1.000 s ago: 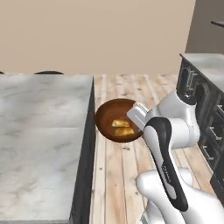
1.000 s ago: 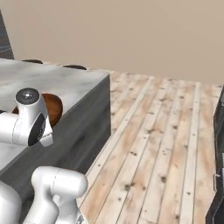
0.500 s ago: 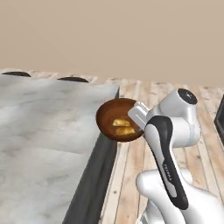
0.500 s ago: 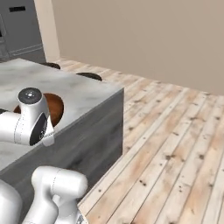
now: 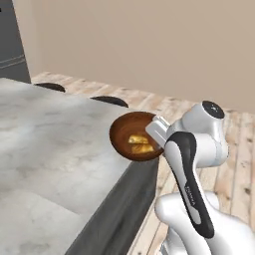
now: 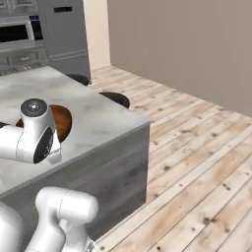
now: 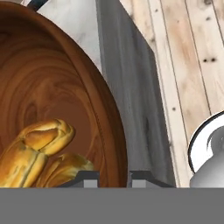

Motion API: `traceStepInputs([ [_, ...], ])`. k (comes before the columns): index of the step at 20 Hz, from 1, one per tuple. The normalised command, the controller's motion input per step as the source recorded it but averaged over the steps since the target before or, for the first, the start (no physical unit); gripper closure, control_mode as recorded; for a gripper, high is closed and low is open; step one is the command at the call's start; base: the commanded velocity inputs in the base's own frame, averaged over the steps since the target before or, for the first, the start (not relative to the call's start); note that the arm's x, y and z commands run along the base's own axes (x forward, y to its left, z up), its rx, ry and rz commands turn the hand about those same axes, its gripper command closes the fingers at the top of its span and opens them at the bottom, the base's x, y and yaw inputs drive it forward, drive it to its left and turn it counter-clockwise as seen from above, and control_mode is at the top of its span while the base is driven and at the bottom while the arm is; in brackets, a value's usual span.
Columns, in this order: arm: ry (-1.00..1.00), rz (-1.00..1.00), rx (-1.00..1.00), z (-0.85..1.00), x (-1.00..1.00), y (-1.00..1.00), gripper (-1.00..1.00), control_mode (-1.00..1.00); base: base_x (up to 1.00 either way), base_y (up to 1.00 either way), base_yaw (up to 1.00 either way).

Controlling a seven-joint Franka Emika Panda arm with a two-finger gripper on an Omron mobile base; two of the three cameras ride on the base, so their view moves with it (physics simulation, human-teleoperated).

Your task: Pick up the heated bread from the toaster oven and place it in the bowl. Then move the bread bowl to the dining counter.

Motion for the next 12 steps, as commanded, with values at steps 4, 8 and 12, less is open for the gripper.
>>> traceStepInputs([
  [4, 0.00, 0.00, 0.00, 0.00, 0.00, 0.00, 1.00, 1.00, 1.00, -0.62, 0.50],
  [8, 0.00, 0.00, 0.00, 0.00, 0.00, 0.00, 1.00, 1.00, 1.00, -0.42, 0.67],
  [12, 0.00, 0.00, 0.00, 0.00, 0.00, 0.00, 1.00, 1.00, 1.00, -0.32, 0.72],
])
